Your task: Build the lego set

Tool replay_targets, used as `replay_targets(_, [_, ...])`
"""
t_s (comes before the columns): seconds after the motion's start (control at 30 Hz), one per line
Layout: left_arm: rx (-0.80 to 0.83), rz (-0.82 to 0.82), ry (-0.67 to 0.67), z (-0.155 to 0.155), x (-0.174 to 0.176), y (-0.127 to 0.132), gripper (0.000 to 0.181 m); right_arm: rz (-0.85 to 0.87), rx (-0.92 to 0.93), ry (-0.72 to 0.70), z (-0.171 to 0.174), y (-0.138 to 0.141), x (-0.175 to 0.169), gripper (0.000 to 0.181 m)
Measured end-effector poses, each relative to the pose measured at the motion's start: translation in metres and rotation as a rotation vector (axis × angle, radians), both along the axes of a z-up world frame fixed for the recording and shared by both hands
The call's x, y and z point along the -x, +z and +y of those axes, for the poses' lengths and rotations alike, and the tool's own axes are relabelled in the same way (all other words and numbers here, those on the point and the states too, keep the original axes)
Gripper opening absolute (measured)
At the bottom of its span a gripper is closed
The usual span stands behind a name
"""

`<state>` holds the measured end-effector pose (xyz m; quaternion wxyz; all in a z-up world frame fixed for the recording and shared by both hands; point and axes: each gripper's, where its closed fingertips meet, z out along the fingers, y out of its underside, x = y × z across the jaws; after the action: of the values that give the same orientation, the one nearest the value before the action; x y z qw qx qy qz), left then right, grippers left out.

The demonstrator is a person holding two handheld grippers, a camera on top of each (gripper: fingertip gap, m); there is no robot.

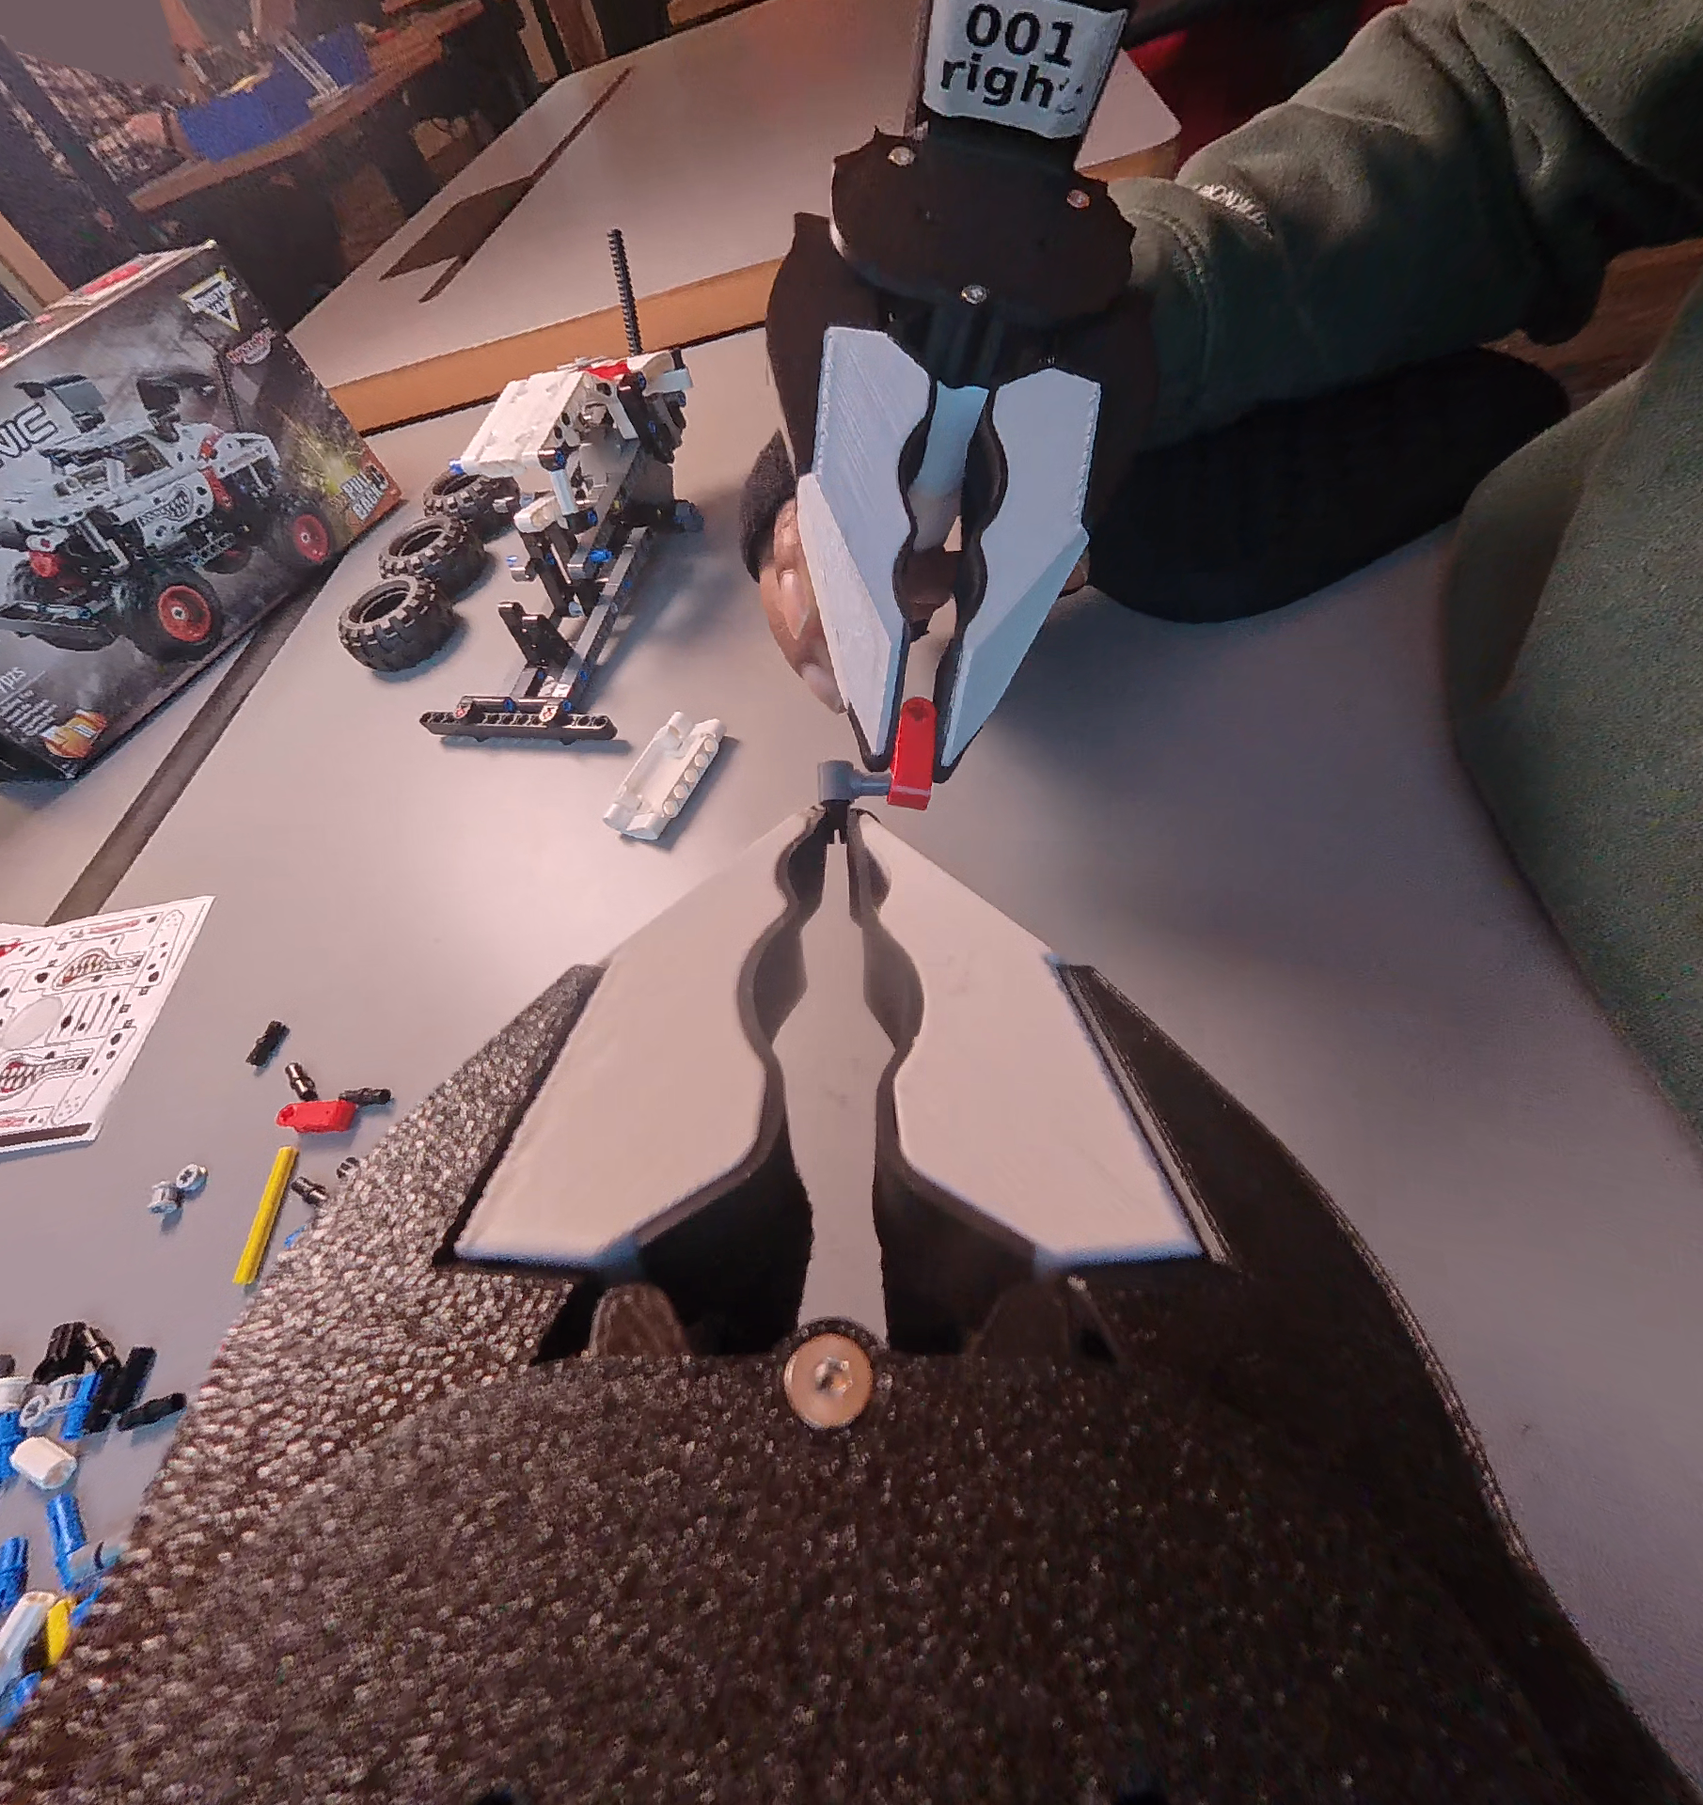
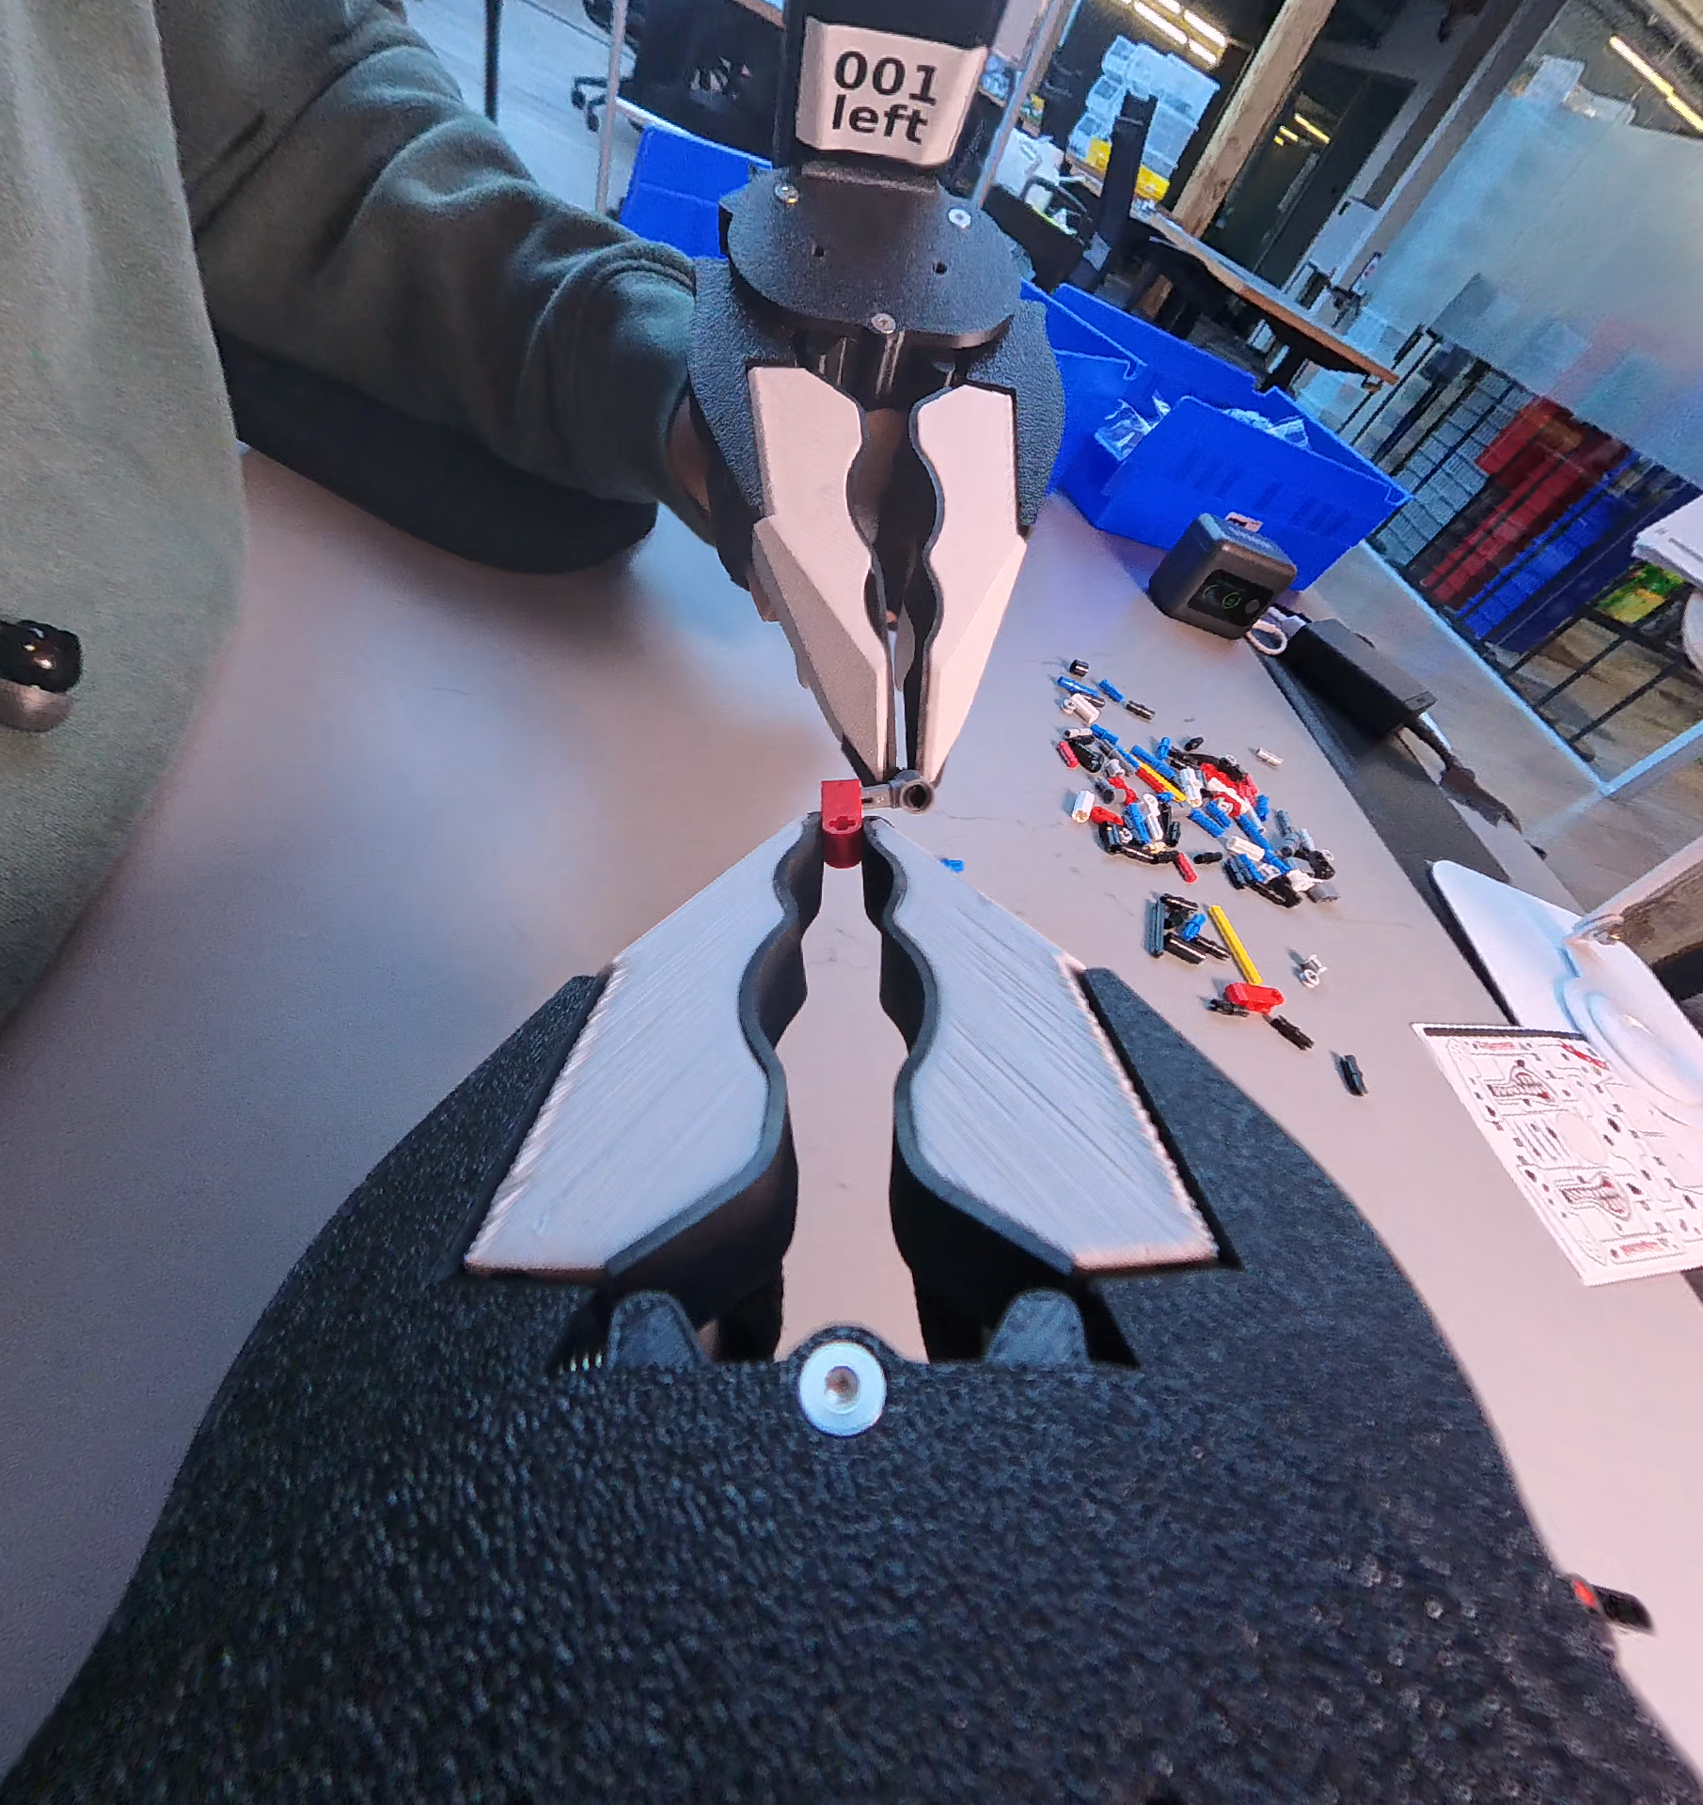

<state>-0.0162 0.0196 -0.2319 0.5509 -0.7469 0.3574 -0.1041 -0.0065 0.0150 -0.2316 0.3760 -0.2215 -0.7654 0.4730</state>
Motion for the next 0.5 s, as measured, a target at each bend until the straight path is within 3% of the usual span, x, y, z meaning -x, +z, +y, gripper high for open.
replay_targets(0.43, [0.127,0.036,-0.132,-0.017,-0.018,-0.017,0.003,-0.059,0.031,0.04,-0.008,-0.002,-0.003,0.007])
replay_targets(0.5, [0.122,0.056,-0.09,-0.012,-0.02,-0.019,0.003,-0.078,0.009,0.031,-0.002,-0.002,-0.004,0.007])
